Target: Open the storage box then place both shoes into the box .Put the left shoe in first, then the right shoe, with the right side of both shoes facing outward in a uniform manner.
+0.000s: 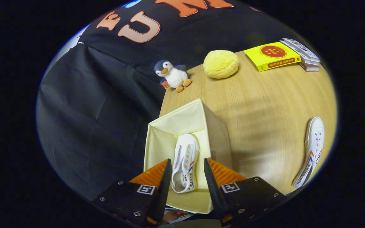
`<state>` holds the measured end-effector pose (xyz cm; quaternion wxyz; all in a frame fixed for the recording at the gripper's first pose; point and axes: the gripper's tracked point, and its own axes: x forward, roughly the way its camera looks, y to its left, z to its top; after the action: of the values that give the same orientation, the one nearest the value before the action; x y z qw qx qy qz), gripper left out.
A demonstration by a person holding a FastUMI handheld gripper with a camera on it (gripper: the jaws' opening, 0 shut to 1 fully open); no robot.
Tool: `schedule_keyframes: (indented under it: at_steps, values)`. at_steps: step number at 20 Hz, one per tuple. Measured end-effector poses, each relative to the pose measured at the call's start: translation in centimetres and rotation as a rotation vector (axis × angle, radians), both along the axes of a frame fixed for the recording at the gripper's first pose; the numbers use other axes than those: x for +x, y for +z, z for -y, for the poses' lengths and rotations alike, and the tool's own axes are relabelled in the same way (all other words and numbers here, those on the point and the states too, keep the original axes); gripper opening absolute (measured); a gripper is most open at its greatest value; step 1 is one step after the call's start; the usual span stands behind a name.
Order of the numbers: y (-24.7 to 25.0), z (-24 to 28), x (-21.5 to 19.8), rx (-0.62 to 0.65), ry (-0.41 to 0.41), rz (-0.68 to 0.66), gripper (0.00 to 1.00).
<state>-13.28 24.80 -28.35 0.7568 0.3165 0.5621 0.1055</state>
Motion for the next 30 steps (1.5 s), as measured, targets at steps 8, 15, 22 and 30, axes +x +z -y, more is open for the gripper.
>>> schedule_keyframes:
  at_steps: [8, 15, 22, 30]
  values:
    - [-1.5, 13.6, -2.6, -0.201, -0.096, 0.058, 0.79]
    - [-6.1, 23.4, -8.7, -0.416, -0.126, -0.03, 0.83]
    - [-9.9, 26.9, -15.2, -0.534, -0.08, -0.109, 0.75]
    - [-12.4, 27.4, -17.6, -0.617, 0.037, -0.136, 0.64]
